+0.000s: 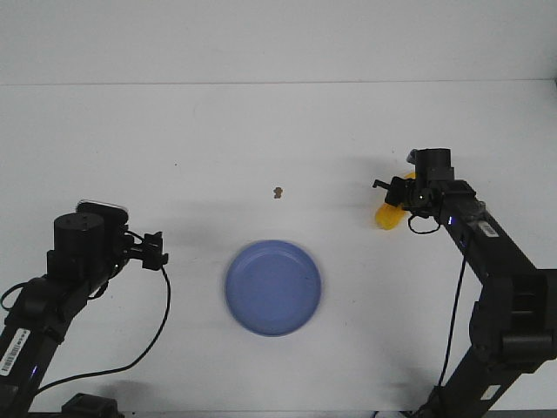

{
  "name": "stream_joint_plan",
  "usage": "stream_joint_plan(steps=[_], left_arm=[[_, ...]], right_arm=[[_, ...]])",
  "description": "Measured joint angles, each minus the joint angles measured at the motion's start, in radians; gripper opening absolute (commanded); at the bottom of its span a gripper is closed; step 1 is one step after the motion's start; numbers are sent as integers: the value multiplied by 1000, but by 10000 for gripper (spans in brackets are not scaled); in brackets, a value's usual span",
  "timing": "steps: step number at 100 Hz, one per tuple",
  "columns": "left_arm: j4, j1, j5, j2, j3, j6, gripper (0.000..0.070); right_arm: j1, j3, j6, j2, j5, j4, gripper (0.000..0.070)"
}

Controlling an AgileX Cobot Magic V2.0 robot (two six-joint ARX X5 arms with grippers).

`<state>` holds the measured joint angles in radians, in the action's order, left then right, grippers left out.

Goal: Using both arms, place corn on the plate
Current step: 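Lift the yellow corn with the right gripper and carry it over the plate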

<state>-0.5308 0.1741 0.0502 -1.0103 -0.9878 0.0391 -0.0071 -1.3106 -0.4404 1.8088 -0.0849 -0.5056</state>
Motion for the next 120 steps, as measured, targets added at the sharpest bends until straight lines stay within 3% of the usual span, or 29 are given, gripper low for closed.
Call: stream_joint_plan(steps=[30, 49, 87, 120], left_arm=[[0, 0, 0, 0, 0, 0, 463], [0, 0, 0, 0, 0, 0, 463], [-2, 0, 0, 0, 0, 0, 463], [-2, 0, 0, 0, 0, 0, 463]], right_arm=[[10, -1, 52, -23, -47, -61, 36], [90, 1, 105, -169, -45, -120, 38], [419, 0, 160, -319, -44, -230, 38], [693, 2, 159, -316, 15, -187, 38]])
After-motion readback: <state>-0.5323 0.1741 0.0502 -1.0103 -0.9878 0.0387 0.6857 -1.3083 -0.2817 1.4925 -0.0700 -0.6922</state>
